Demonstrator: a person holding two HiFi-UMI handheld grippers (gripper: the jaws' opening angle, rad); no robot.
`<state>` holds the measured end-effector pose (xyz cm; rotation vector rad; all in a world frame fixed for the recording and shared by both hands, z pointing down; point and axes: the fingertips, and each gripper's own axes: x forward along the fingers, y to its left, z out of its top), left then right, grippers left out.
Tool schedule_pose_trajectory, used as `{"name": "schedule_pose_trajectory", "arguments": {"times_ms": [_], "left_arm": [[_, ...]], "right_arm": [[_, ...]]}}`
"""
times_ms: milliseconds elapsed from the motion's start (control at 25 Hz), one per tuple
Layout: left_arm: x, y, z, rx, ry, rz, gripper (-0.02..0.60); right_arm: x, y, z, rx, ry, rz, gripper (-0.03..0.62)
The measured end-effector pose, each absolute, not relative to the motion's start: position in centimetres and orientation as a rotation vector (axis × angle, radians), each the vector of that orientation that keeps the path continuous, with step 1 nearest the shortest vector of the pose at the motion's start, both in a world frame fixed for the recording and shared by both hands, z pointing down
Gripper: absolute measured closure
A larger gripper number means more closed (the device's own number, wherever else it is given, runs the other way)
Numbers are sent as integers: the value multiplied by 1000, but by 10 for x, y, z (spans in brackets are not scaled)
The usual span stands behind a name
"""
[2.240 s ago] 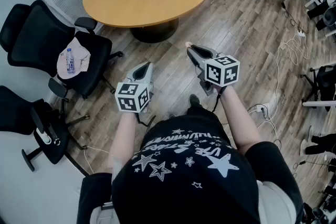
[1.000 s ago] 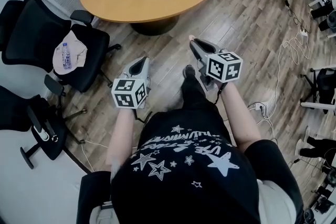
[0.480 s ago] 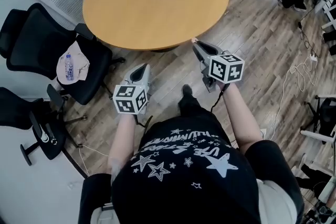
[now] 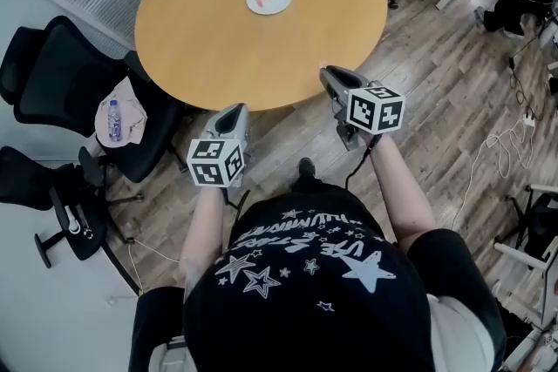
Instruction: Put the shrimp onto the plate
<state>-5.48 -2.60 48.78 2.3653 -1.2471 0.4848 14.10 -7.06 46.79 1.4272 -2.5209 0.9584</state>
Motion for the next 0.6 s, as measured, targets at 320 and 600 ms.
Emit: {"name": "schedule_pose_trajectory", "arguments": {"times_ms": [320, 600], "left_arm": [[-29, -57, 481, 2386, -1283, 507, 580], [-33, -64, 483, 2341, -1327, 503, 580]], "right_arm": [[156, -103, 474, 1344, -2553, 963, 530], [144, -112, 483, 1273, -2569, 995, 531]]}}
